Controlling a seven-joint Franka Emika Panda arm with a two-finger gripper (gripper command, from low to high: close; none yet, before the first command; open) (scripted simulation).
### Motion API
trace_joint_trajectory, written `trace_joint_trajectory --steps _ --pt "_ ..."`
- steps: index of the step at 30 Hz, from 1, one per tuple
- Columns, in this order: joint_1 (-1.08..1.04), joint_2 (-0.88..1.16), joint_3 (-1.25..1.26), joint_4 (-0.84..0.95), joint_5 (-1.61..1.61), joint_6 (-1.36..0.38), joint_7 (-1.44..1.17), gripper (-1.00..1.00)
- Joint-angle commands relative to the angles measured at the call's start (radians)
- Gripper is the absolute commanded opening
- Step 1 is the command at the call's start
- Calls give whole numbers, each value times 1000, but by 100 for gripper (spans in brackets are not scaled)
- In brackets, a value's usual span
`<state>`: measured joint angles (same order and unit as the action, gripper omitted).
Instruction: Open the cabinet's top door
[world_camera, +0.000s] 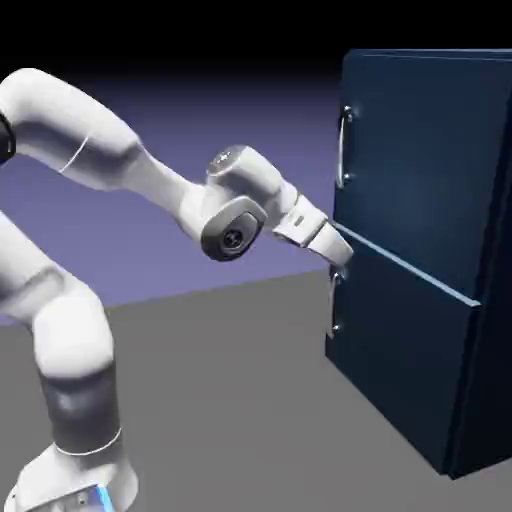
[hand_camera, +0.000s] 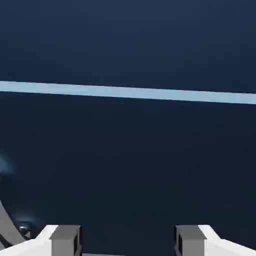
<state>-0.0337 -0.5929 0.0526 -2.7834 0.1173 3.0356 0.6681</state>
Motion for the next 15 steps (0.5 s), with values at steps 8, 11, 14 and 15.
trace_joint_trajectory --steps 8,11,14,15 --pt "-136 -68 156 79 348 -4 -216 0" --pt "-186 -93 214 108 479 -6 -297 0" --pt "-237 -119 273 138 609 -8 -378 0" --pt "-254 -127 292 148 653 -8 -405 0"
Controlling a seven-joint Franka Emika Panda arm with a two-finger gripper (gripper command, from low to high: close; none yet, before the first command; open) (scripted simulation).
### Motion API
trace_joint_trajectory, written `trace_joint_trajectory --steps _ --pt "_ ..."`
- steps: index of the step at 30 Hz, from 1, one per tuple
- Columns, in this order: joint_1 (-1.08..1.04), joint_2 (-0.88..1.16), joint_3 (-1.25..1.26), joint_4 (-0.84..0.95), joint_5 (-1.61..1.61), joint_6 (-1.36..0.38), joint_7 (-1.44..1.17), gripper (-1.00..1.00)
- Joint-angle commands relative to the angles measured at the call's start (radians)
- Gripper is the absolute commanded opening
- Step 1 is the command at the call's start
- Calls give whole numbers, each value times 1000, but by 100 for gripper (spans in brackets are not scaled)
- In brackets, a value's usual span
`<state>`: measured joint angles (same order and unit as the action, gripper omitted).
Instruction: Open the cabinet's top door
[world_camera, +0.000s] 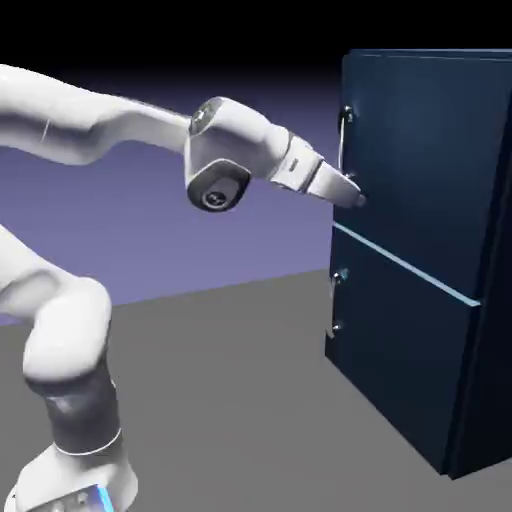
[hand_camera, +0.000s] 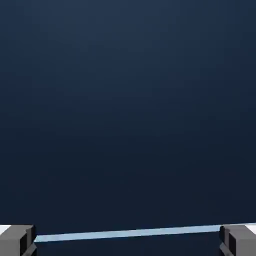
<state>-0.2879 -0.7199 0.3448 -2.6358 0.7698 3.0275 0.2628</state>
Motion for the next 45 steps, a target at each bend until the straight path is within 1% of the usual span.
trace_joint_trajectory --steps 1,41,43,45 --pt "-17 -8 20 10 44 -1 -27 0" --pt "-695 -347 799 404 1783 -22 -1108 0" --pt "-704 -352 810 409 1808 -22 -1123 0" --pt "-776 -341 844 461 1815 -35 -1121 0"
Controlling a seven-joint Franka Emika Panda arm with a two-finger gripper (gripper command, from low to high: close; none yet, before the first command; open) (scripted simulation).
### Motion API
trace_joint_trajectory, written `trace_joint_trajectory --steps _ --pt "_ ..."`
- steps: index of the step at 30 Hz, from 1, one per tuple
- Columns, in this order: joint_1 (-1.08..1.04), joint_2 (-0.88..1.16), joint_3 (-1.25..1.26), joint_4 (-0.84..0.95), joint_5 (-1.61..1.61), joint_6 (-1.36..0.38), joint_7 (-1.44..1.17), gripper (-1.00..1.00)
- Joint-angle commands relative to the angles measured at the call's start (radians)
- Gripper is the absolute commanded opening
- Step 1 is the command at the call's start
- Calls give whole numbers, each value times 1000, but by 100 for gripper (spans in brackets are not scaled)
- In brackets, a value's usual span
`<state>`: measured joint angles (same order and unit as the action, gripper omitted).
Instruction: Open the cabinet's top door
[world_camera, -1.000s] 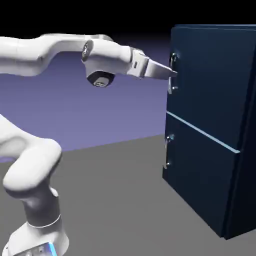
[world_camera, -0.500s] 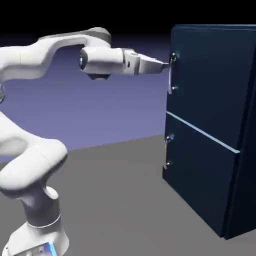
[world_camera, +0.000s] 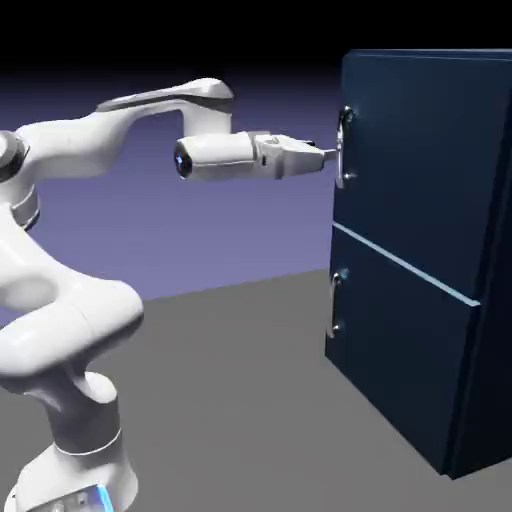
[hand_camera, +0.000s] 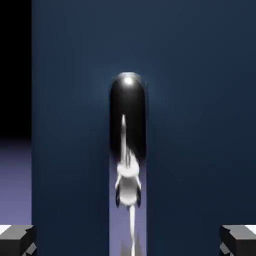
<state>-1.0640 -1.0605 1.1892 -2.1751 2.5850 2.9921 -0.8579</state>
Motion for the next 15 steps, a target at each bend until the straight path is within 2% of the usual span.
trace_joint_trajectory --steps 1,3,4,15 --pt "-37 6 18 27 4 -7 1 0" --pt "-104 17 51 75 11 -19 3 0" --pt "-105 17 51 75 11 -19 3 -100" --pt "256 -12 -226 -279 -98 -292 -48 -100"
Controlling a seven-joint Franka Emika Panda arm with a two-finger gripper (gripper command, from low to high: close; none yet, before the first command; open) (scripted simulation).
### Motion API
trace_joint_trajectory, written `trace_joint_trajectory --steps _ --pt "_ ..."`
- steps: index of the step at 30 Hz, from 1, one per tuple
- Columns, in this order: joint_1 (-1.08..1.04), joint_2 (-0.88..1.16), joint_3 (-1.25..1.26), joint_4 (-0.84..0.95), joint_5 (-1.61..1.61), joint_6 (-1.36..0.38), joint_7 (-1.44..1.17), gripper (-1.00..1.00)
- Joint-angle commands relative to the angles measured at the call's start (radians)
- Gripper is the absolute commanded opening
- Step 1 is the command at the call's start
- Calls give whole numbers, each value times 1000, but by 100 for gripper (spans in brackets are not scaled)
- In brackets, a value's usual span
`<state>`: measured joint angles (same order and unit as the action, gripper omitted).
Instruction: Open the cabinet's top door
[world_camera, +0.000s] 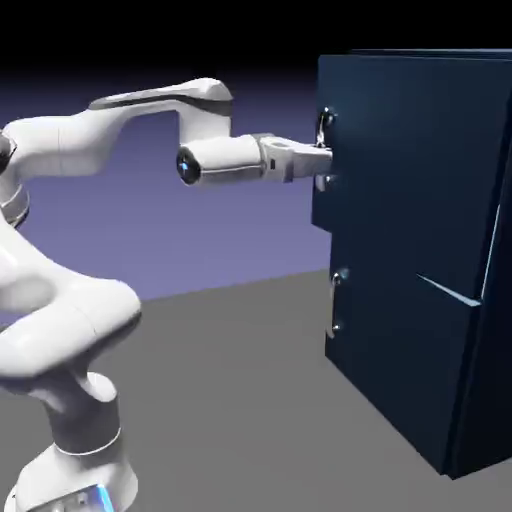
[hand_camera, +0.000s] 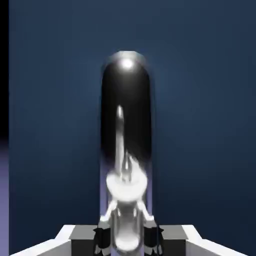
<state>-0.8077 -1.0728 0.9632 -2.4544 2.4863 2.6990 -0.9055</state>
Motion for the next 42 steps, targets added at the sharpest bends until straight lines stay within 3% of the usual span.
trace_joint_trajectory --steps 1,11,22,32,42 --pt "36 -7 -33 -35 -21 -27 -1 -100" --pt "309 -123 -395 -324 -322 -307 27 -100" --pt "375 -225 -794 -464 -722 -608 59 -100" --pt "353 -164 -1156 -437 -1077 -895 30 -100" --pt "434 64 -1519 -242 -1401 -1217 -53 -100"
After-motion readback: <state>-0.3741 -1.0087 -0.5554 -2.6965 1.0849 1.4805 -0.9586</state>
